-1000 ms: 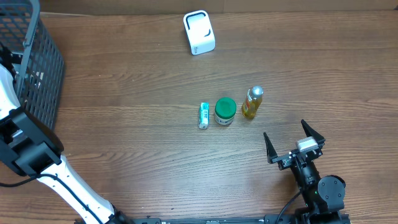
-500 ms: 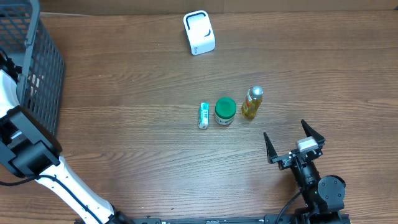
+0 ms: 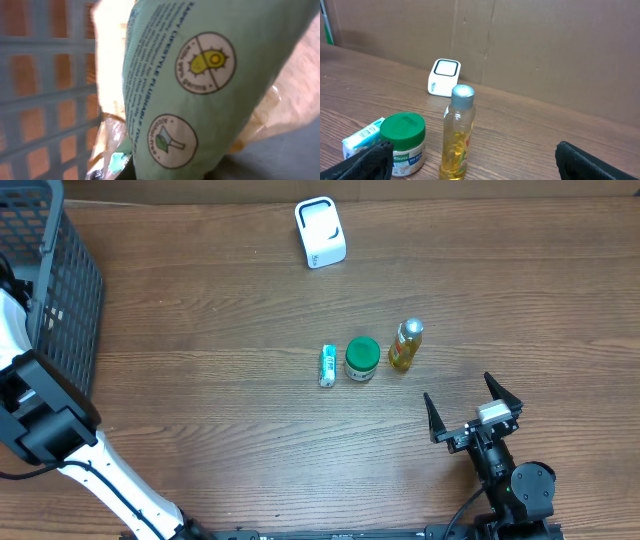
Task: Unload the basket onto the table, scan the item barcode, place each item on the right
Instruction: 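Lift the green package out of the basket toward the table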
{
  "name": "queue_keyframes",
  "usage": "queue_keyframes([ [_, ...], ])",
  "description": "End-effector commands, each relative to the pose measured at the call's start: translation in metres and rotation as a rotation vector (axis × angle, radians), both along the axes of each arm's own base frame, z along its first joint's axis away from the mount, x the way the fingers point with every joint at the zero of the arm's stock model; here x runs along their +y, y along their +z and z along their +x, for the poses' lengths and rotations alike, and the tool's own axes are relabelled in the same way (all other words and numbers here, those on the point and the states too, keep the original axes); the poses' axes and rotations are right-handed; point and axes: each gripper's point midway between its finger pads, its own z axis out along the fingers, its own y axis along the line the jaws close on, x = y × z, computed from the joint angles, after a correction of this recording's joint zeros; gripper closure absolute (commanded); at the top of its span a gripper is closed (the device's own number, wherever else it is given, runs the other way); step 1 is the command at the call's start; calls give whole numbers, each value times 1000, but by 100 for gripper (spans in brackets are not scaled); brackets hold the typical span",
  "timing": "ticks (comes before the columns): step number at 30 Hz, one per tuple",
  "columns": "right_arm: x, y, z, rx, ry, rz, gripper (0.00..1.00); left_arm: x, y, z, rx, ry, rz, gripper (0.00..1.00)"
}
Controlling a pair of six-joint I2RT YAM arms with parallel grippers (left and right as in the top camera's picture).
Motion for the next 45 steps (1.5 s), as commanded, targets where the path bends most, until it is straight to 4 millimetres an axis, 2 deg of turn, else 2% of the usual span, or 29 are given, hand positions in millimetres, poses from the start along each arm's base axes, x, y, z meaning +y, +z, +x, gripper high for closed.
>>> queue_keyframes([
  [1, 1, -3, 0, -1, 4, -1, 0, 8, 53, 26, -258, 189, 28, 96],
  [6, 1, -3, 0, -1, 4, -1, 0, 0, 114, 45, -464, 255, -37, 96],
  [13, 1, -3, 0, -1, 4, -1, 0, -15, 225, 42, -758, 339, -31, 96],
  [19, 1, -3, 0, -1, 4, -1, 0, -62, 321, 31, -1018, 261, -153, 96],
  [20, 1, -3, 0, -1, 4, -1, 0, -80, 350, 23, -1092, 231, -196, 96],
  [24, 1, -3, 0, -1, 4, -1, 0, -119, 402, 3, -1216, 155, -281, 96],
  [27, 1, -3, 0, -1, 4, -1, 0, -148, 429, -16, -1267, 110, -338, 96],
  [29, 1, -3, 0, -1, 4, -1, 0, -168, 438, -27, -1267, 80, -368, 96],
  [32, 1, -3, 0, -1, 4, -1, 0, -195, 436, -38, -1226, 65, -412, 96],
  [34, 1, -3, 0, -1, 4, -1, 0, -229, 418, -43, -1132, 53, -486, 96],
  [39, 1, -3, 0, -1, 4, -1, 0, -284, 379, -41, -936, 8, -596, 96],
  [45, 1, -3, 0, -1, 4, -1, 0, -333, 339, -37, -728, -33, -625, 96],
])
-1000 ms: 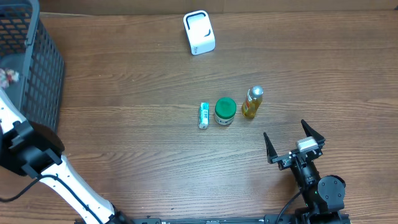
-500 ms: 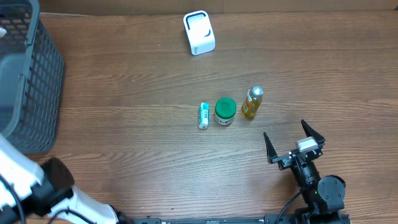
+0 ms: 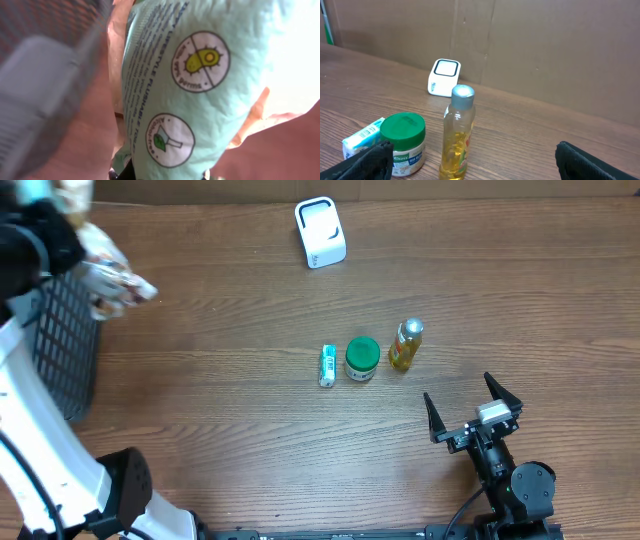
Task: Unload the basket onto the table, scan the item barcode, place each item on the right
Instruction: 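Lift the green package out of the basket toward the table, then lower the green package onto the table left of the tissue pack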
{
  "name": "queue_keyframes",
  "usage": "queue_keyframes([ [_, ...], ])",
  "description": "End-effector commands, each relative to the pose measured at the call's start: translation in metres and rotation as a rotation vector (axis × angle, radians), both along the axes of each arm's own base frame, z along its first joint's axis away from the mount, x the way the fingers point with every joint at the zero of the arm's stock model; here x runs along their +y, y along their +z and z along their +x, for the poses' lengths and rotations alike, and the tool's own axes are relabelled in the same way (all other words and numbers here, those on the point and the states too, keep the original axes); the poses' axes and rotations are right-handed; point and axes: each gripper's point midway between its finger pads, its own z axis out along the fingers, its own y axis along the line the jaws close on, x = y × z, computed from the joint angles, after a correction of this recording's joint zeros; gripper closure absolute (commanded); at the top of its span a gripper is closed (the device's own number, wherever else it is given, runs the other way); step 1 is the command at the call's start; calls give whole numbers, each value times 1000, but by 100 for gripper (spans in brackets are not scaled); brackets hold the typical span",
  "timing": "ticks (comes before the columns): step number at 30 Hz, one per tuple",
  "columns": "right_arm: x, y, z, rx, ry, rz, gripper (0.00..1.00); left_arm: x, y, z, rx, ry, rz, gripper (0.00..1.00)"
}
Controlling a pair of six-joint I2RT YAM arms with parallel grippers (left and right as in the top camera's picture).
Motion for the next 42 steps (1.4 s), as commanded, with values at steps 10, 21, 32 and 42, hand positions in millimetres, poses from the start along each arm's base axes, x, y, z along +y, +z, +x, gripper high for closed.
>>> queue_keyframes([
  [10, 1, -3, 0, 0, 4, -1, 0, -96, -61, 26, 211, -243, 23, 96],
  [21, 1, -3, 0, 0, 4, -1, 0, -150, -136, 20, 463, -380, 33, 96],
  [32, 1, -3, 0, 0, 4, -1, 0, -152, -213, 10, 676, -344, 2, 96],
  [42, 1, -3, 0, 0, 4, -1, 0, -138, -267, -3, 801, -302, 63, 97],
])
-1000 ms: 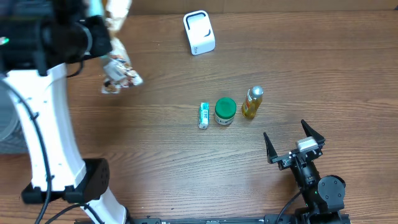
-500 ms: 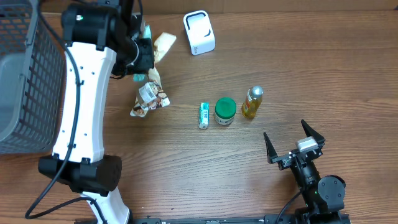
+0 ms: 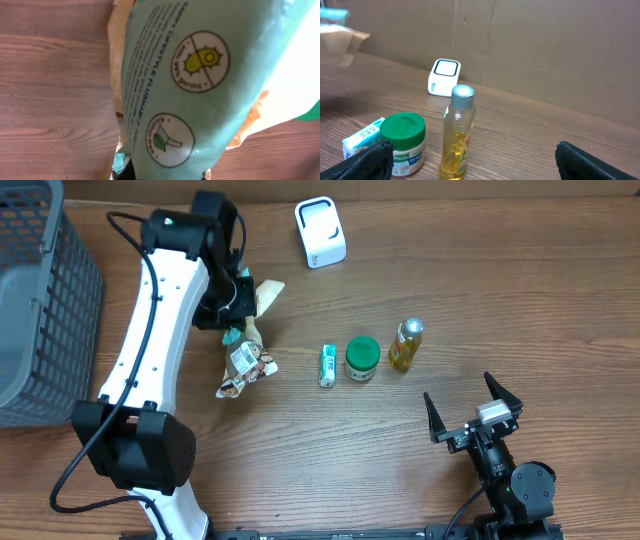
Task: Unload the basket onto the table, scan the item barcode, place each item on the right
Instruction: 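Lower the green package onto the table left of the tissue pack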
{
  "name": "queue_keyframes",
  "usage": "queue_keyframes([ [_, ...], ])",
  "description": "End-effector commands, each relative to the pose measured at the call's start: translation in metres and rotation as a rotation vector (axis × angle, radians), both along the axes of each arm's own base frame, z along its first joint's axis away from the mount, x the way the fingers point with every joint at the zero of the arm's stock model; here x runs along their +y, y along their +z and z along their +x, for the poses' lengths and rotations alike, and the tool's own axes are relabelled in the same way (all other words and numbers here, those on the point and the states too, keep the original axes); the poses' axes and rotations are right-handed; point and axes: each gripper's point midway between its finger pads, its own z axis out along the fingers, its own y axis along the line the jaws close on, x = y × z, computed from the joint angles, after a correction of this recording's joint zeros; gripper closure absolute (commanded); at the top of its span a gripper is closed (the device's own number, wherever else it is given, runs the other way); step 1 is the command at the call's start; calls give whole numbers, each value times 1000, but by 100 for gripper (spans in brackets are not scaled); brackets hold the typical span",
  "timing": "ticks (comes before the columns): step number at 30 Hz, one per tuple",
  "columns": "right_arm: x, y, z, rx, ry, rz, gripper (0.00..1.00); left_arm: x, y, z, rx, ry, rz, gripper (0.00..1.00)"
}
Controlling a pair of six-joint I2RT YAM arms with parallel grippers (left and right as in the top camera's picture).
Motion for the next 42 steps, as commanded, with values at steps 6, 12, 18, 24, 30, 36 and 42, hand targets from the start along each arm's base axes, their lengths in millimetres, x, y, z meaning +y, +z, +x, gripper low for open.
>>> queue_keyframes([
  [6, 1, -3, 0, 0, 3, 0, 0, 32, -50, -11, 69, 85, 194, 96],
  [12, 1, -3, 0, 0, 3, 0, 0, 65, -85, -6, 17, 103, 386, 96],
  [18, 1, -3, 0, 0, 3, 0, 0, 74, -121, -15, 17, 96, 434, 96],
  [24, 1, -3, 0, 0, 3, 0, 0, 80, -133, -24, 32, 87, 468, 96],
  [30, 1, -3, 0, 0, 3, 0, 0, 75, -135, -24, 36, 88, 443, 81],
  [36, 1, -3, 0, 0, 3, 0, 0, 62, -139, -27, 56, 90, 361, 60],
  [42, 1, -3, 0, 0, 3, 0, 0, 57, -140, -28, 62, 91, 329, 43],
])
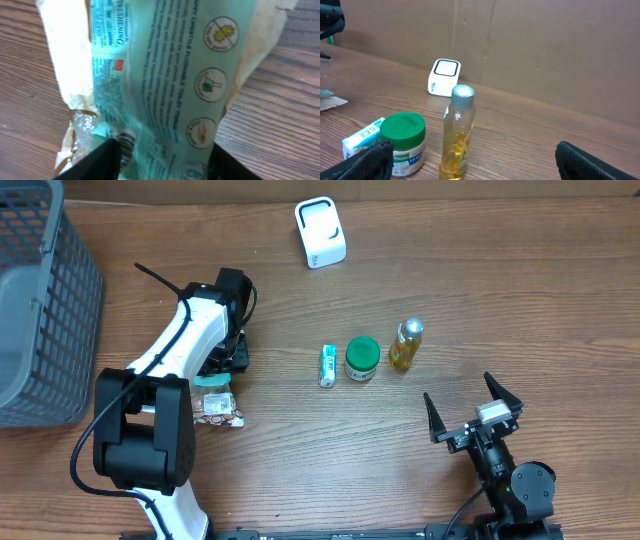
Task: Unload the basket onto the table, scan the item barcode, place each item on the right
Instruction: 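Lower the green package onto the table left of the tissue pack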
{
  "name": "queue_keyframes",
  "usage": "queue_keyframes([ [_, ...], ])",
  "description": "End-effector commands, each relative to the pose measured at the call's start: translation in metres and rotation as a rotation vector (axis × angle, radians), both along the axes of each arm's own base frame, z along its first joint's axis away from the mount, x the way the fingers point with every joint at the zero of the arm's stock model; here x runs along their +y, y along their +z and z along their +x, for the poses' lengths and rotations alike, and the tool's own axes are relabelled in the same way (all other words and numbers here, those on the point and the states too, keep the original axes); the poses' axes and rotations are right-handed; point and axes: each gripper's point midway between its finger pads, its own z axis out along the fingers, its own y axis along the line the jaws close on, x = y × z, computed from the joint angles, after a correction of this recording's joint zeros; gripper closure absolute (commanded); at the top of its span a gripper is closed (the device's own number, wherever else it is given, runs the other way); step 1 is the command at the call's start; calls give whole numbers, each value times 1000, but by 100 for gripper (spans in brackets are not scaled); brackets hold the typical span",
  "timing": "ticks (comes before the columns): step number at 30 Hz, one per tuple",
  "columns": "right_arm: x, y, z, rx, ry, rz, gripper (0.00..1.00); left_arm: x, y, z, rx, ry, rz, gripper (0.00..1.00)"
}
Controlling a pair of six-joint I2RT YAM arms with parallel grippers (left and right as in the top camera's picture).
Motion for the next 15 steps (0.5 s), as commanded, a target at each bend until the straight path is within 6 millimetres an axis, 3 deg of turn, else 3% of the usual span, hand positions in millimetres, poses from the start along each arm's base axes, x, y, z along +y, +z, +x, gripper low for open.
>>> queue_keyframes([
  [1, 1, -3, 0, 0, 4, 0, 0, -9, -5, -4, 15, 8, -40, 43],
  [15, 1, -3, 0, 0, 4, 0, 0, -26, -9, 5, -15, 12, -140, 44],
])
